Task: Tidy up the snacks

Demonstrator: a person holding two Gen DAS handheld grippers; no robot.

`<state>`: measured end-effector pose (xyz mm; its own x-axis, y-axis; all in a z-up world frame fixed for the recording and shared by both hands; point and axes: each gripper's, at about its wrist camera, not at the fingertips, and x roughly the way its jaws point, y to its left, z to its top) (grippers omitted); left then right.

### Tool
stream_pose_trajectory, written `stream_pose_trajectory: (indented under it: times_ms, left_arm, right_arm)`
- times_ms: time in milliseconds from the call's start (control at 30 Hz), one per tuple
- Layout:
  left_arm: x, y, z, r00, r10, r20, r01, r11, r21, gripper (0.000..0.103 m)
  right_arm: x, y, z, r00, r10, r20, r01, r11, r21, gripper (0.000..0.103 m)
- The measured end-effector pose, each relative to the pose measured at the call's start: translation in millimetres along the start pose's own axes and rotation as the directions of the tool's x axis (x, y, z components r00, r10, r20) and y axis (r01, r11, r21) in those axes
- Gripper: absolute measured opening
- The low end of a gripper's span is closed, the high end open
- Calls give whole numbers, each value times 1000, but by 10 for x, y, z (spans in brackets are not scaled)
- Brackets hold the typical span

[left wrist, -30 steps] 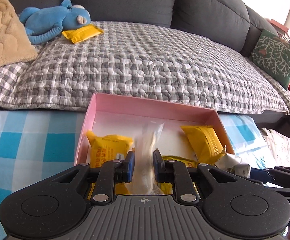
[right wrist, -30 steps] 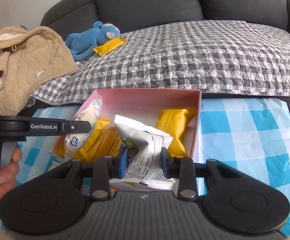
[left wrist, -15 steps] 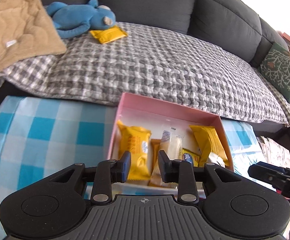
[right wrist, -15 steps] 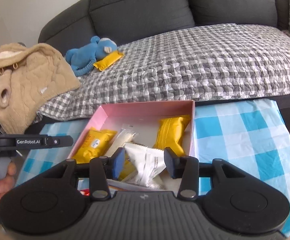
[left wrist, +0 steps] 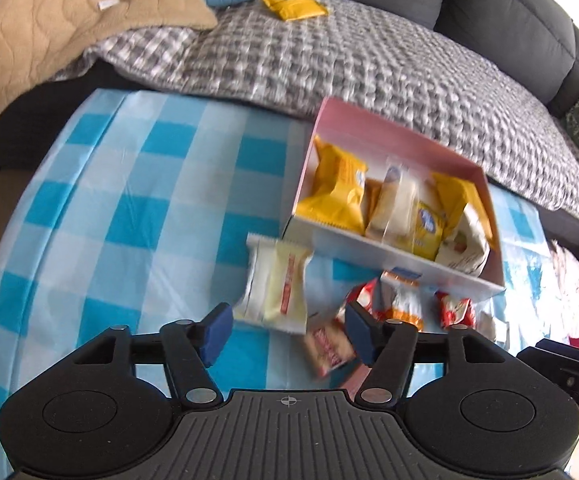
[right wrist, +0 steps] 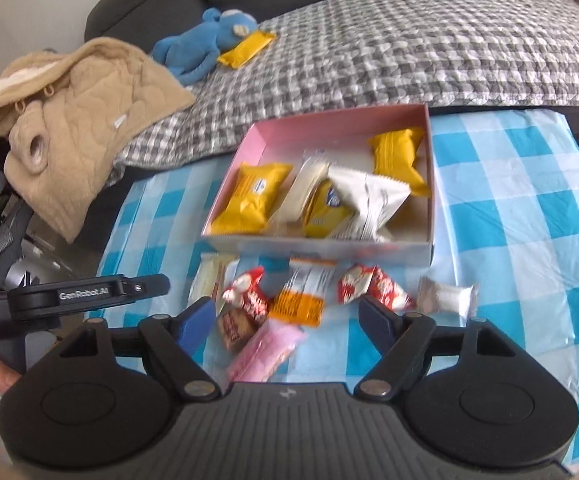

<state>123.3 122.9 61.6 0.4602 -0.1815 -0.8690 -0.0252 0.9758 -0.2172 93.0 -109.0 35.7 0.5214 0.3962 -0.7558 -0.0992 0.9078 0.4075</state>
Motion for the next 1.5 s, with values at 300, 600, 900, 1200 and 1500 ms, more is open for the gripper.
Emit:
stream_pose_trajectory:
  times_ms: [300,600,900,1200,1500]
  left_arm:
    - [31,102,-130,1000,-5,4,5,1000,-30,71]
    - [120,134,-191,1000,16,-9,-16,1000,-18,72]
    - [173,123,-199,999,36,-22,-36,999,4,73]
    - [189,176,-205,999,40,-22,-40,999,-9,80]
    - [251,216,-175,999,44,-30,-44,999,-21,80]
  right_arm:
    - [128,-34,-246,998,25,-62,-29,998,-51,76]
    - [353,265,-522,980,35,-196,-74,978,-196,73]
    - [411,307,-641,969,9,-246,-71,967,-244,82]
    - [550,472,-766,972,-47,-229,-33,942,-335,78]
    - [646,527,-794,979,-46,-197,-34,922,-386,64]
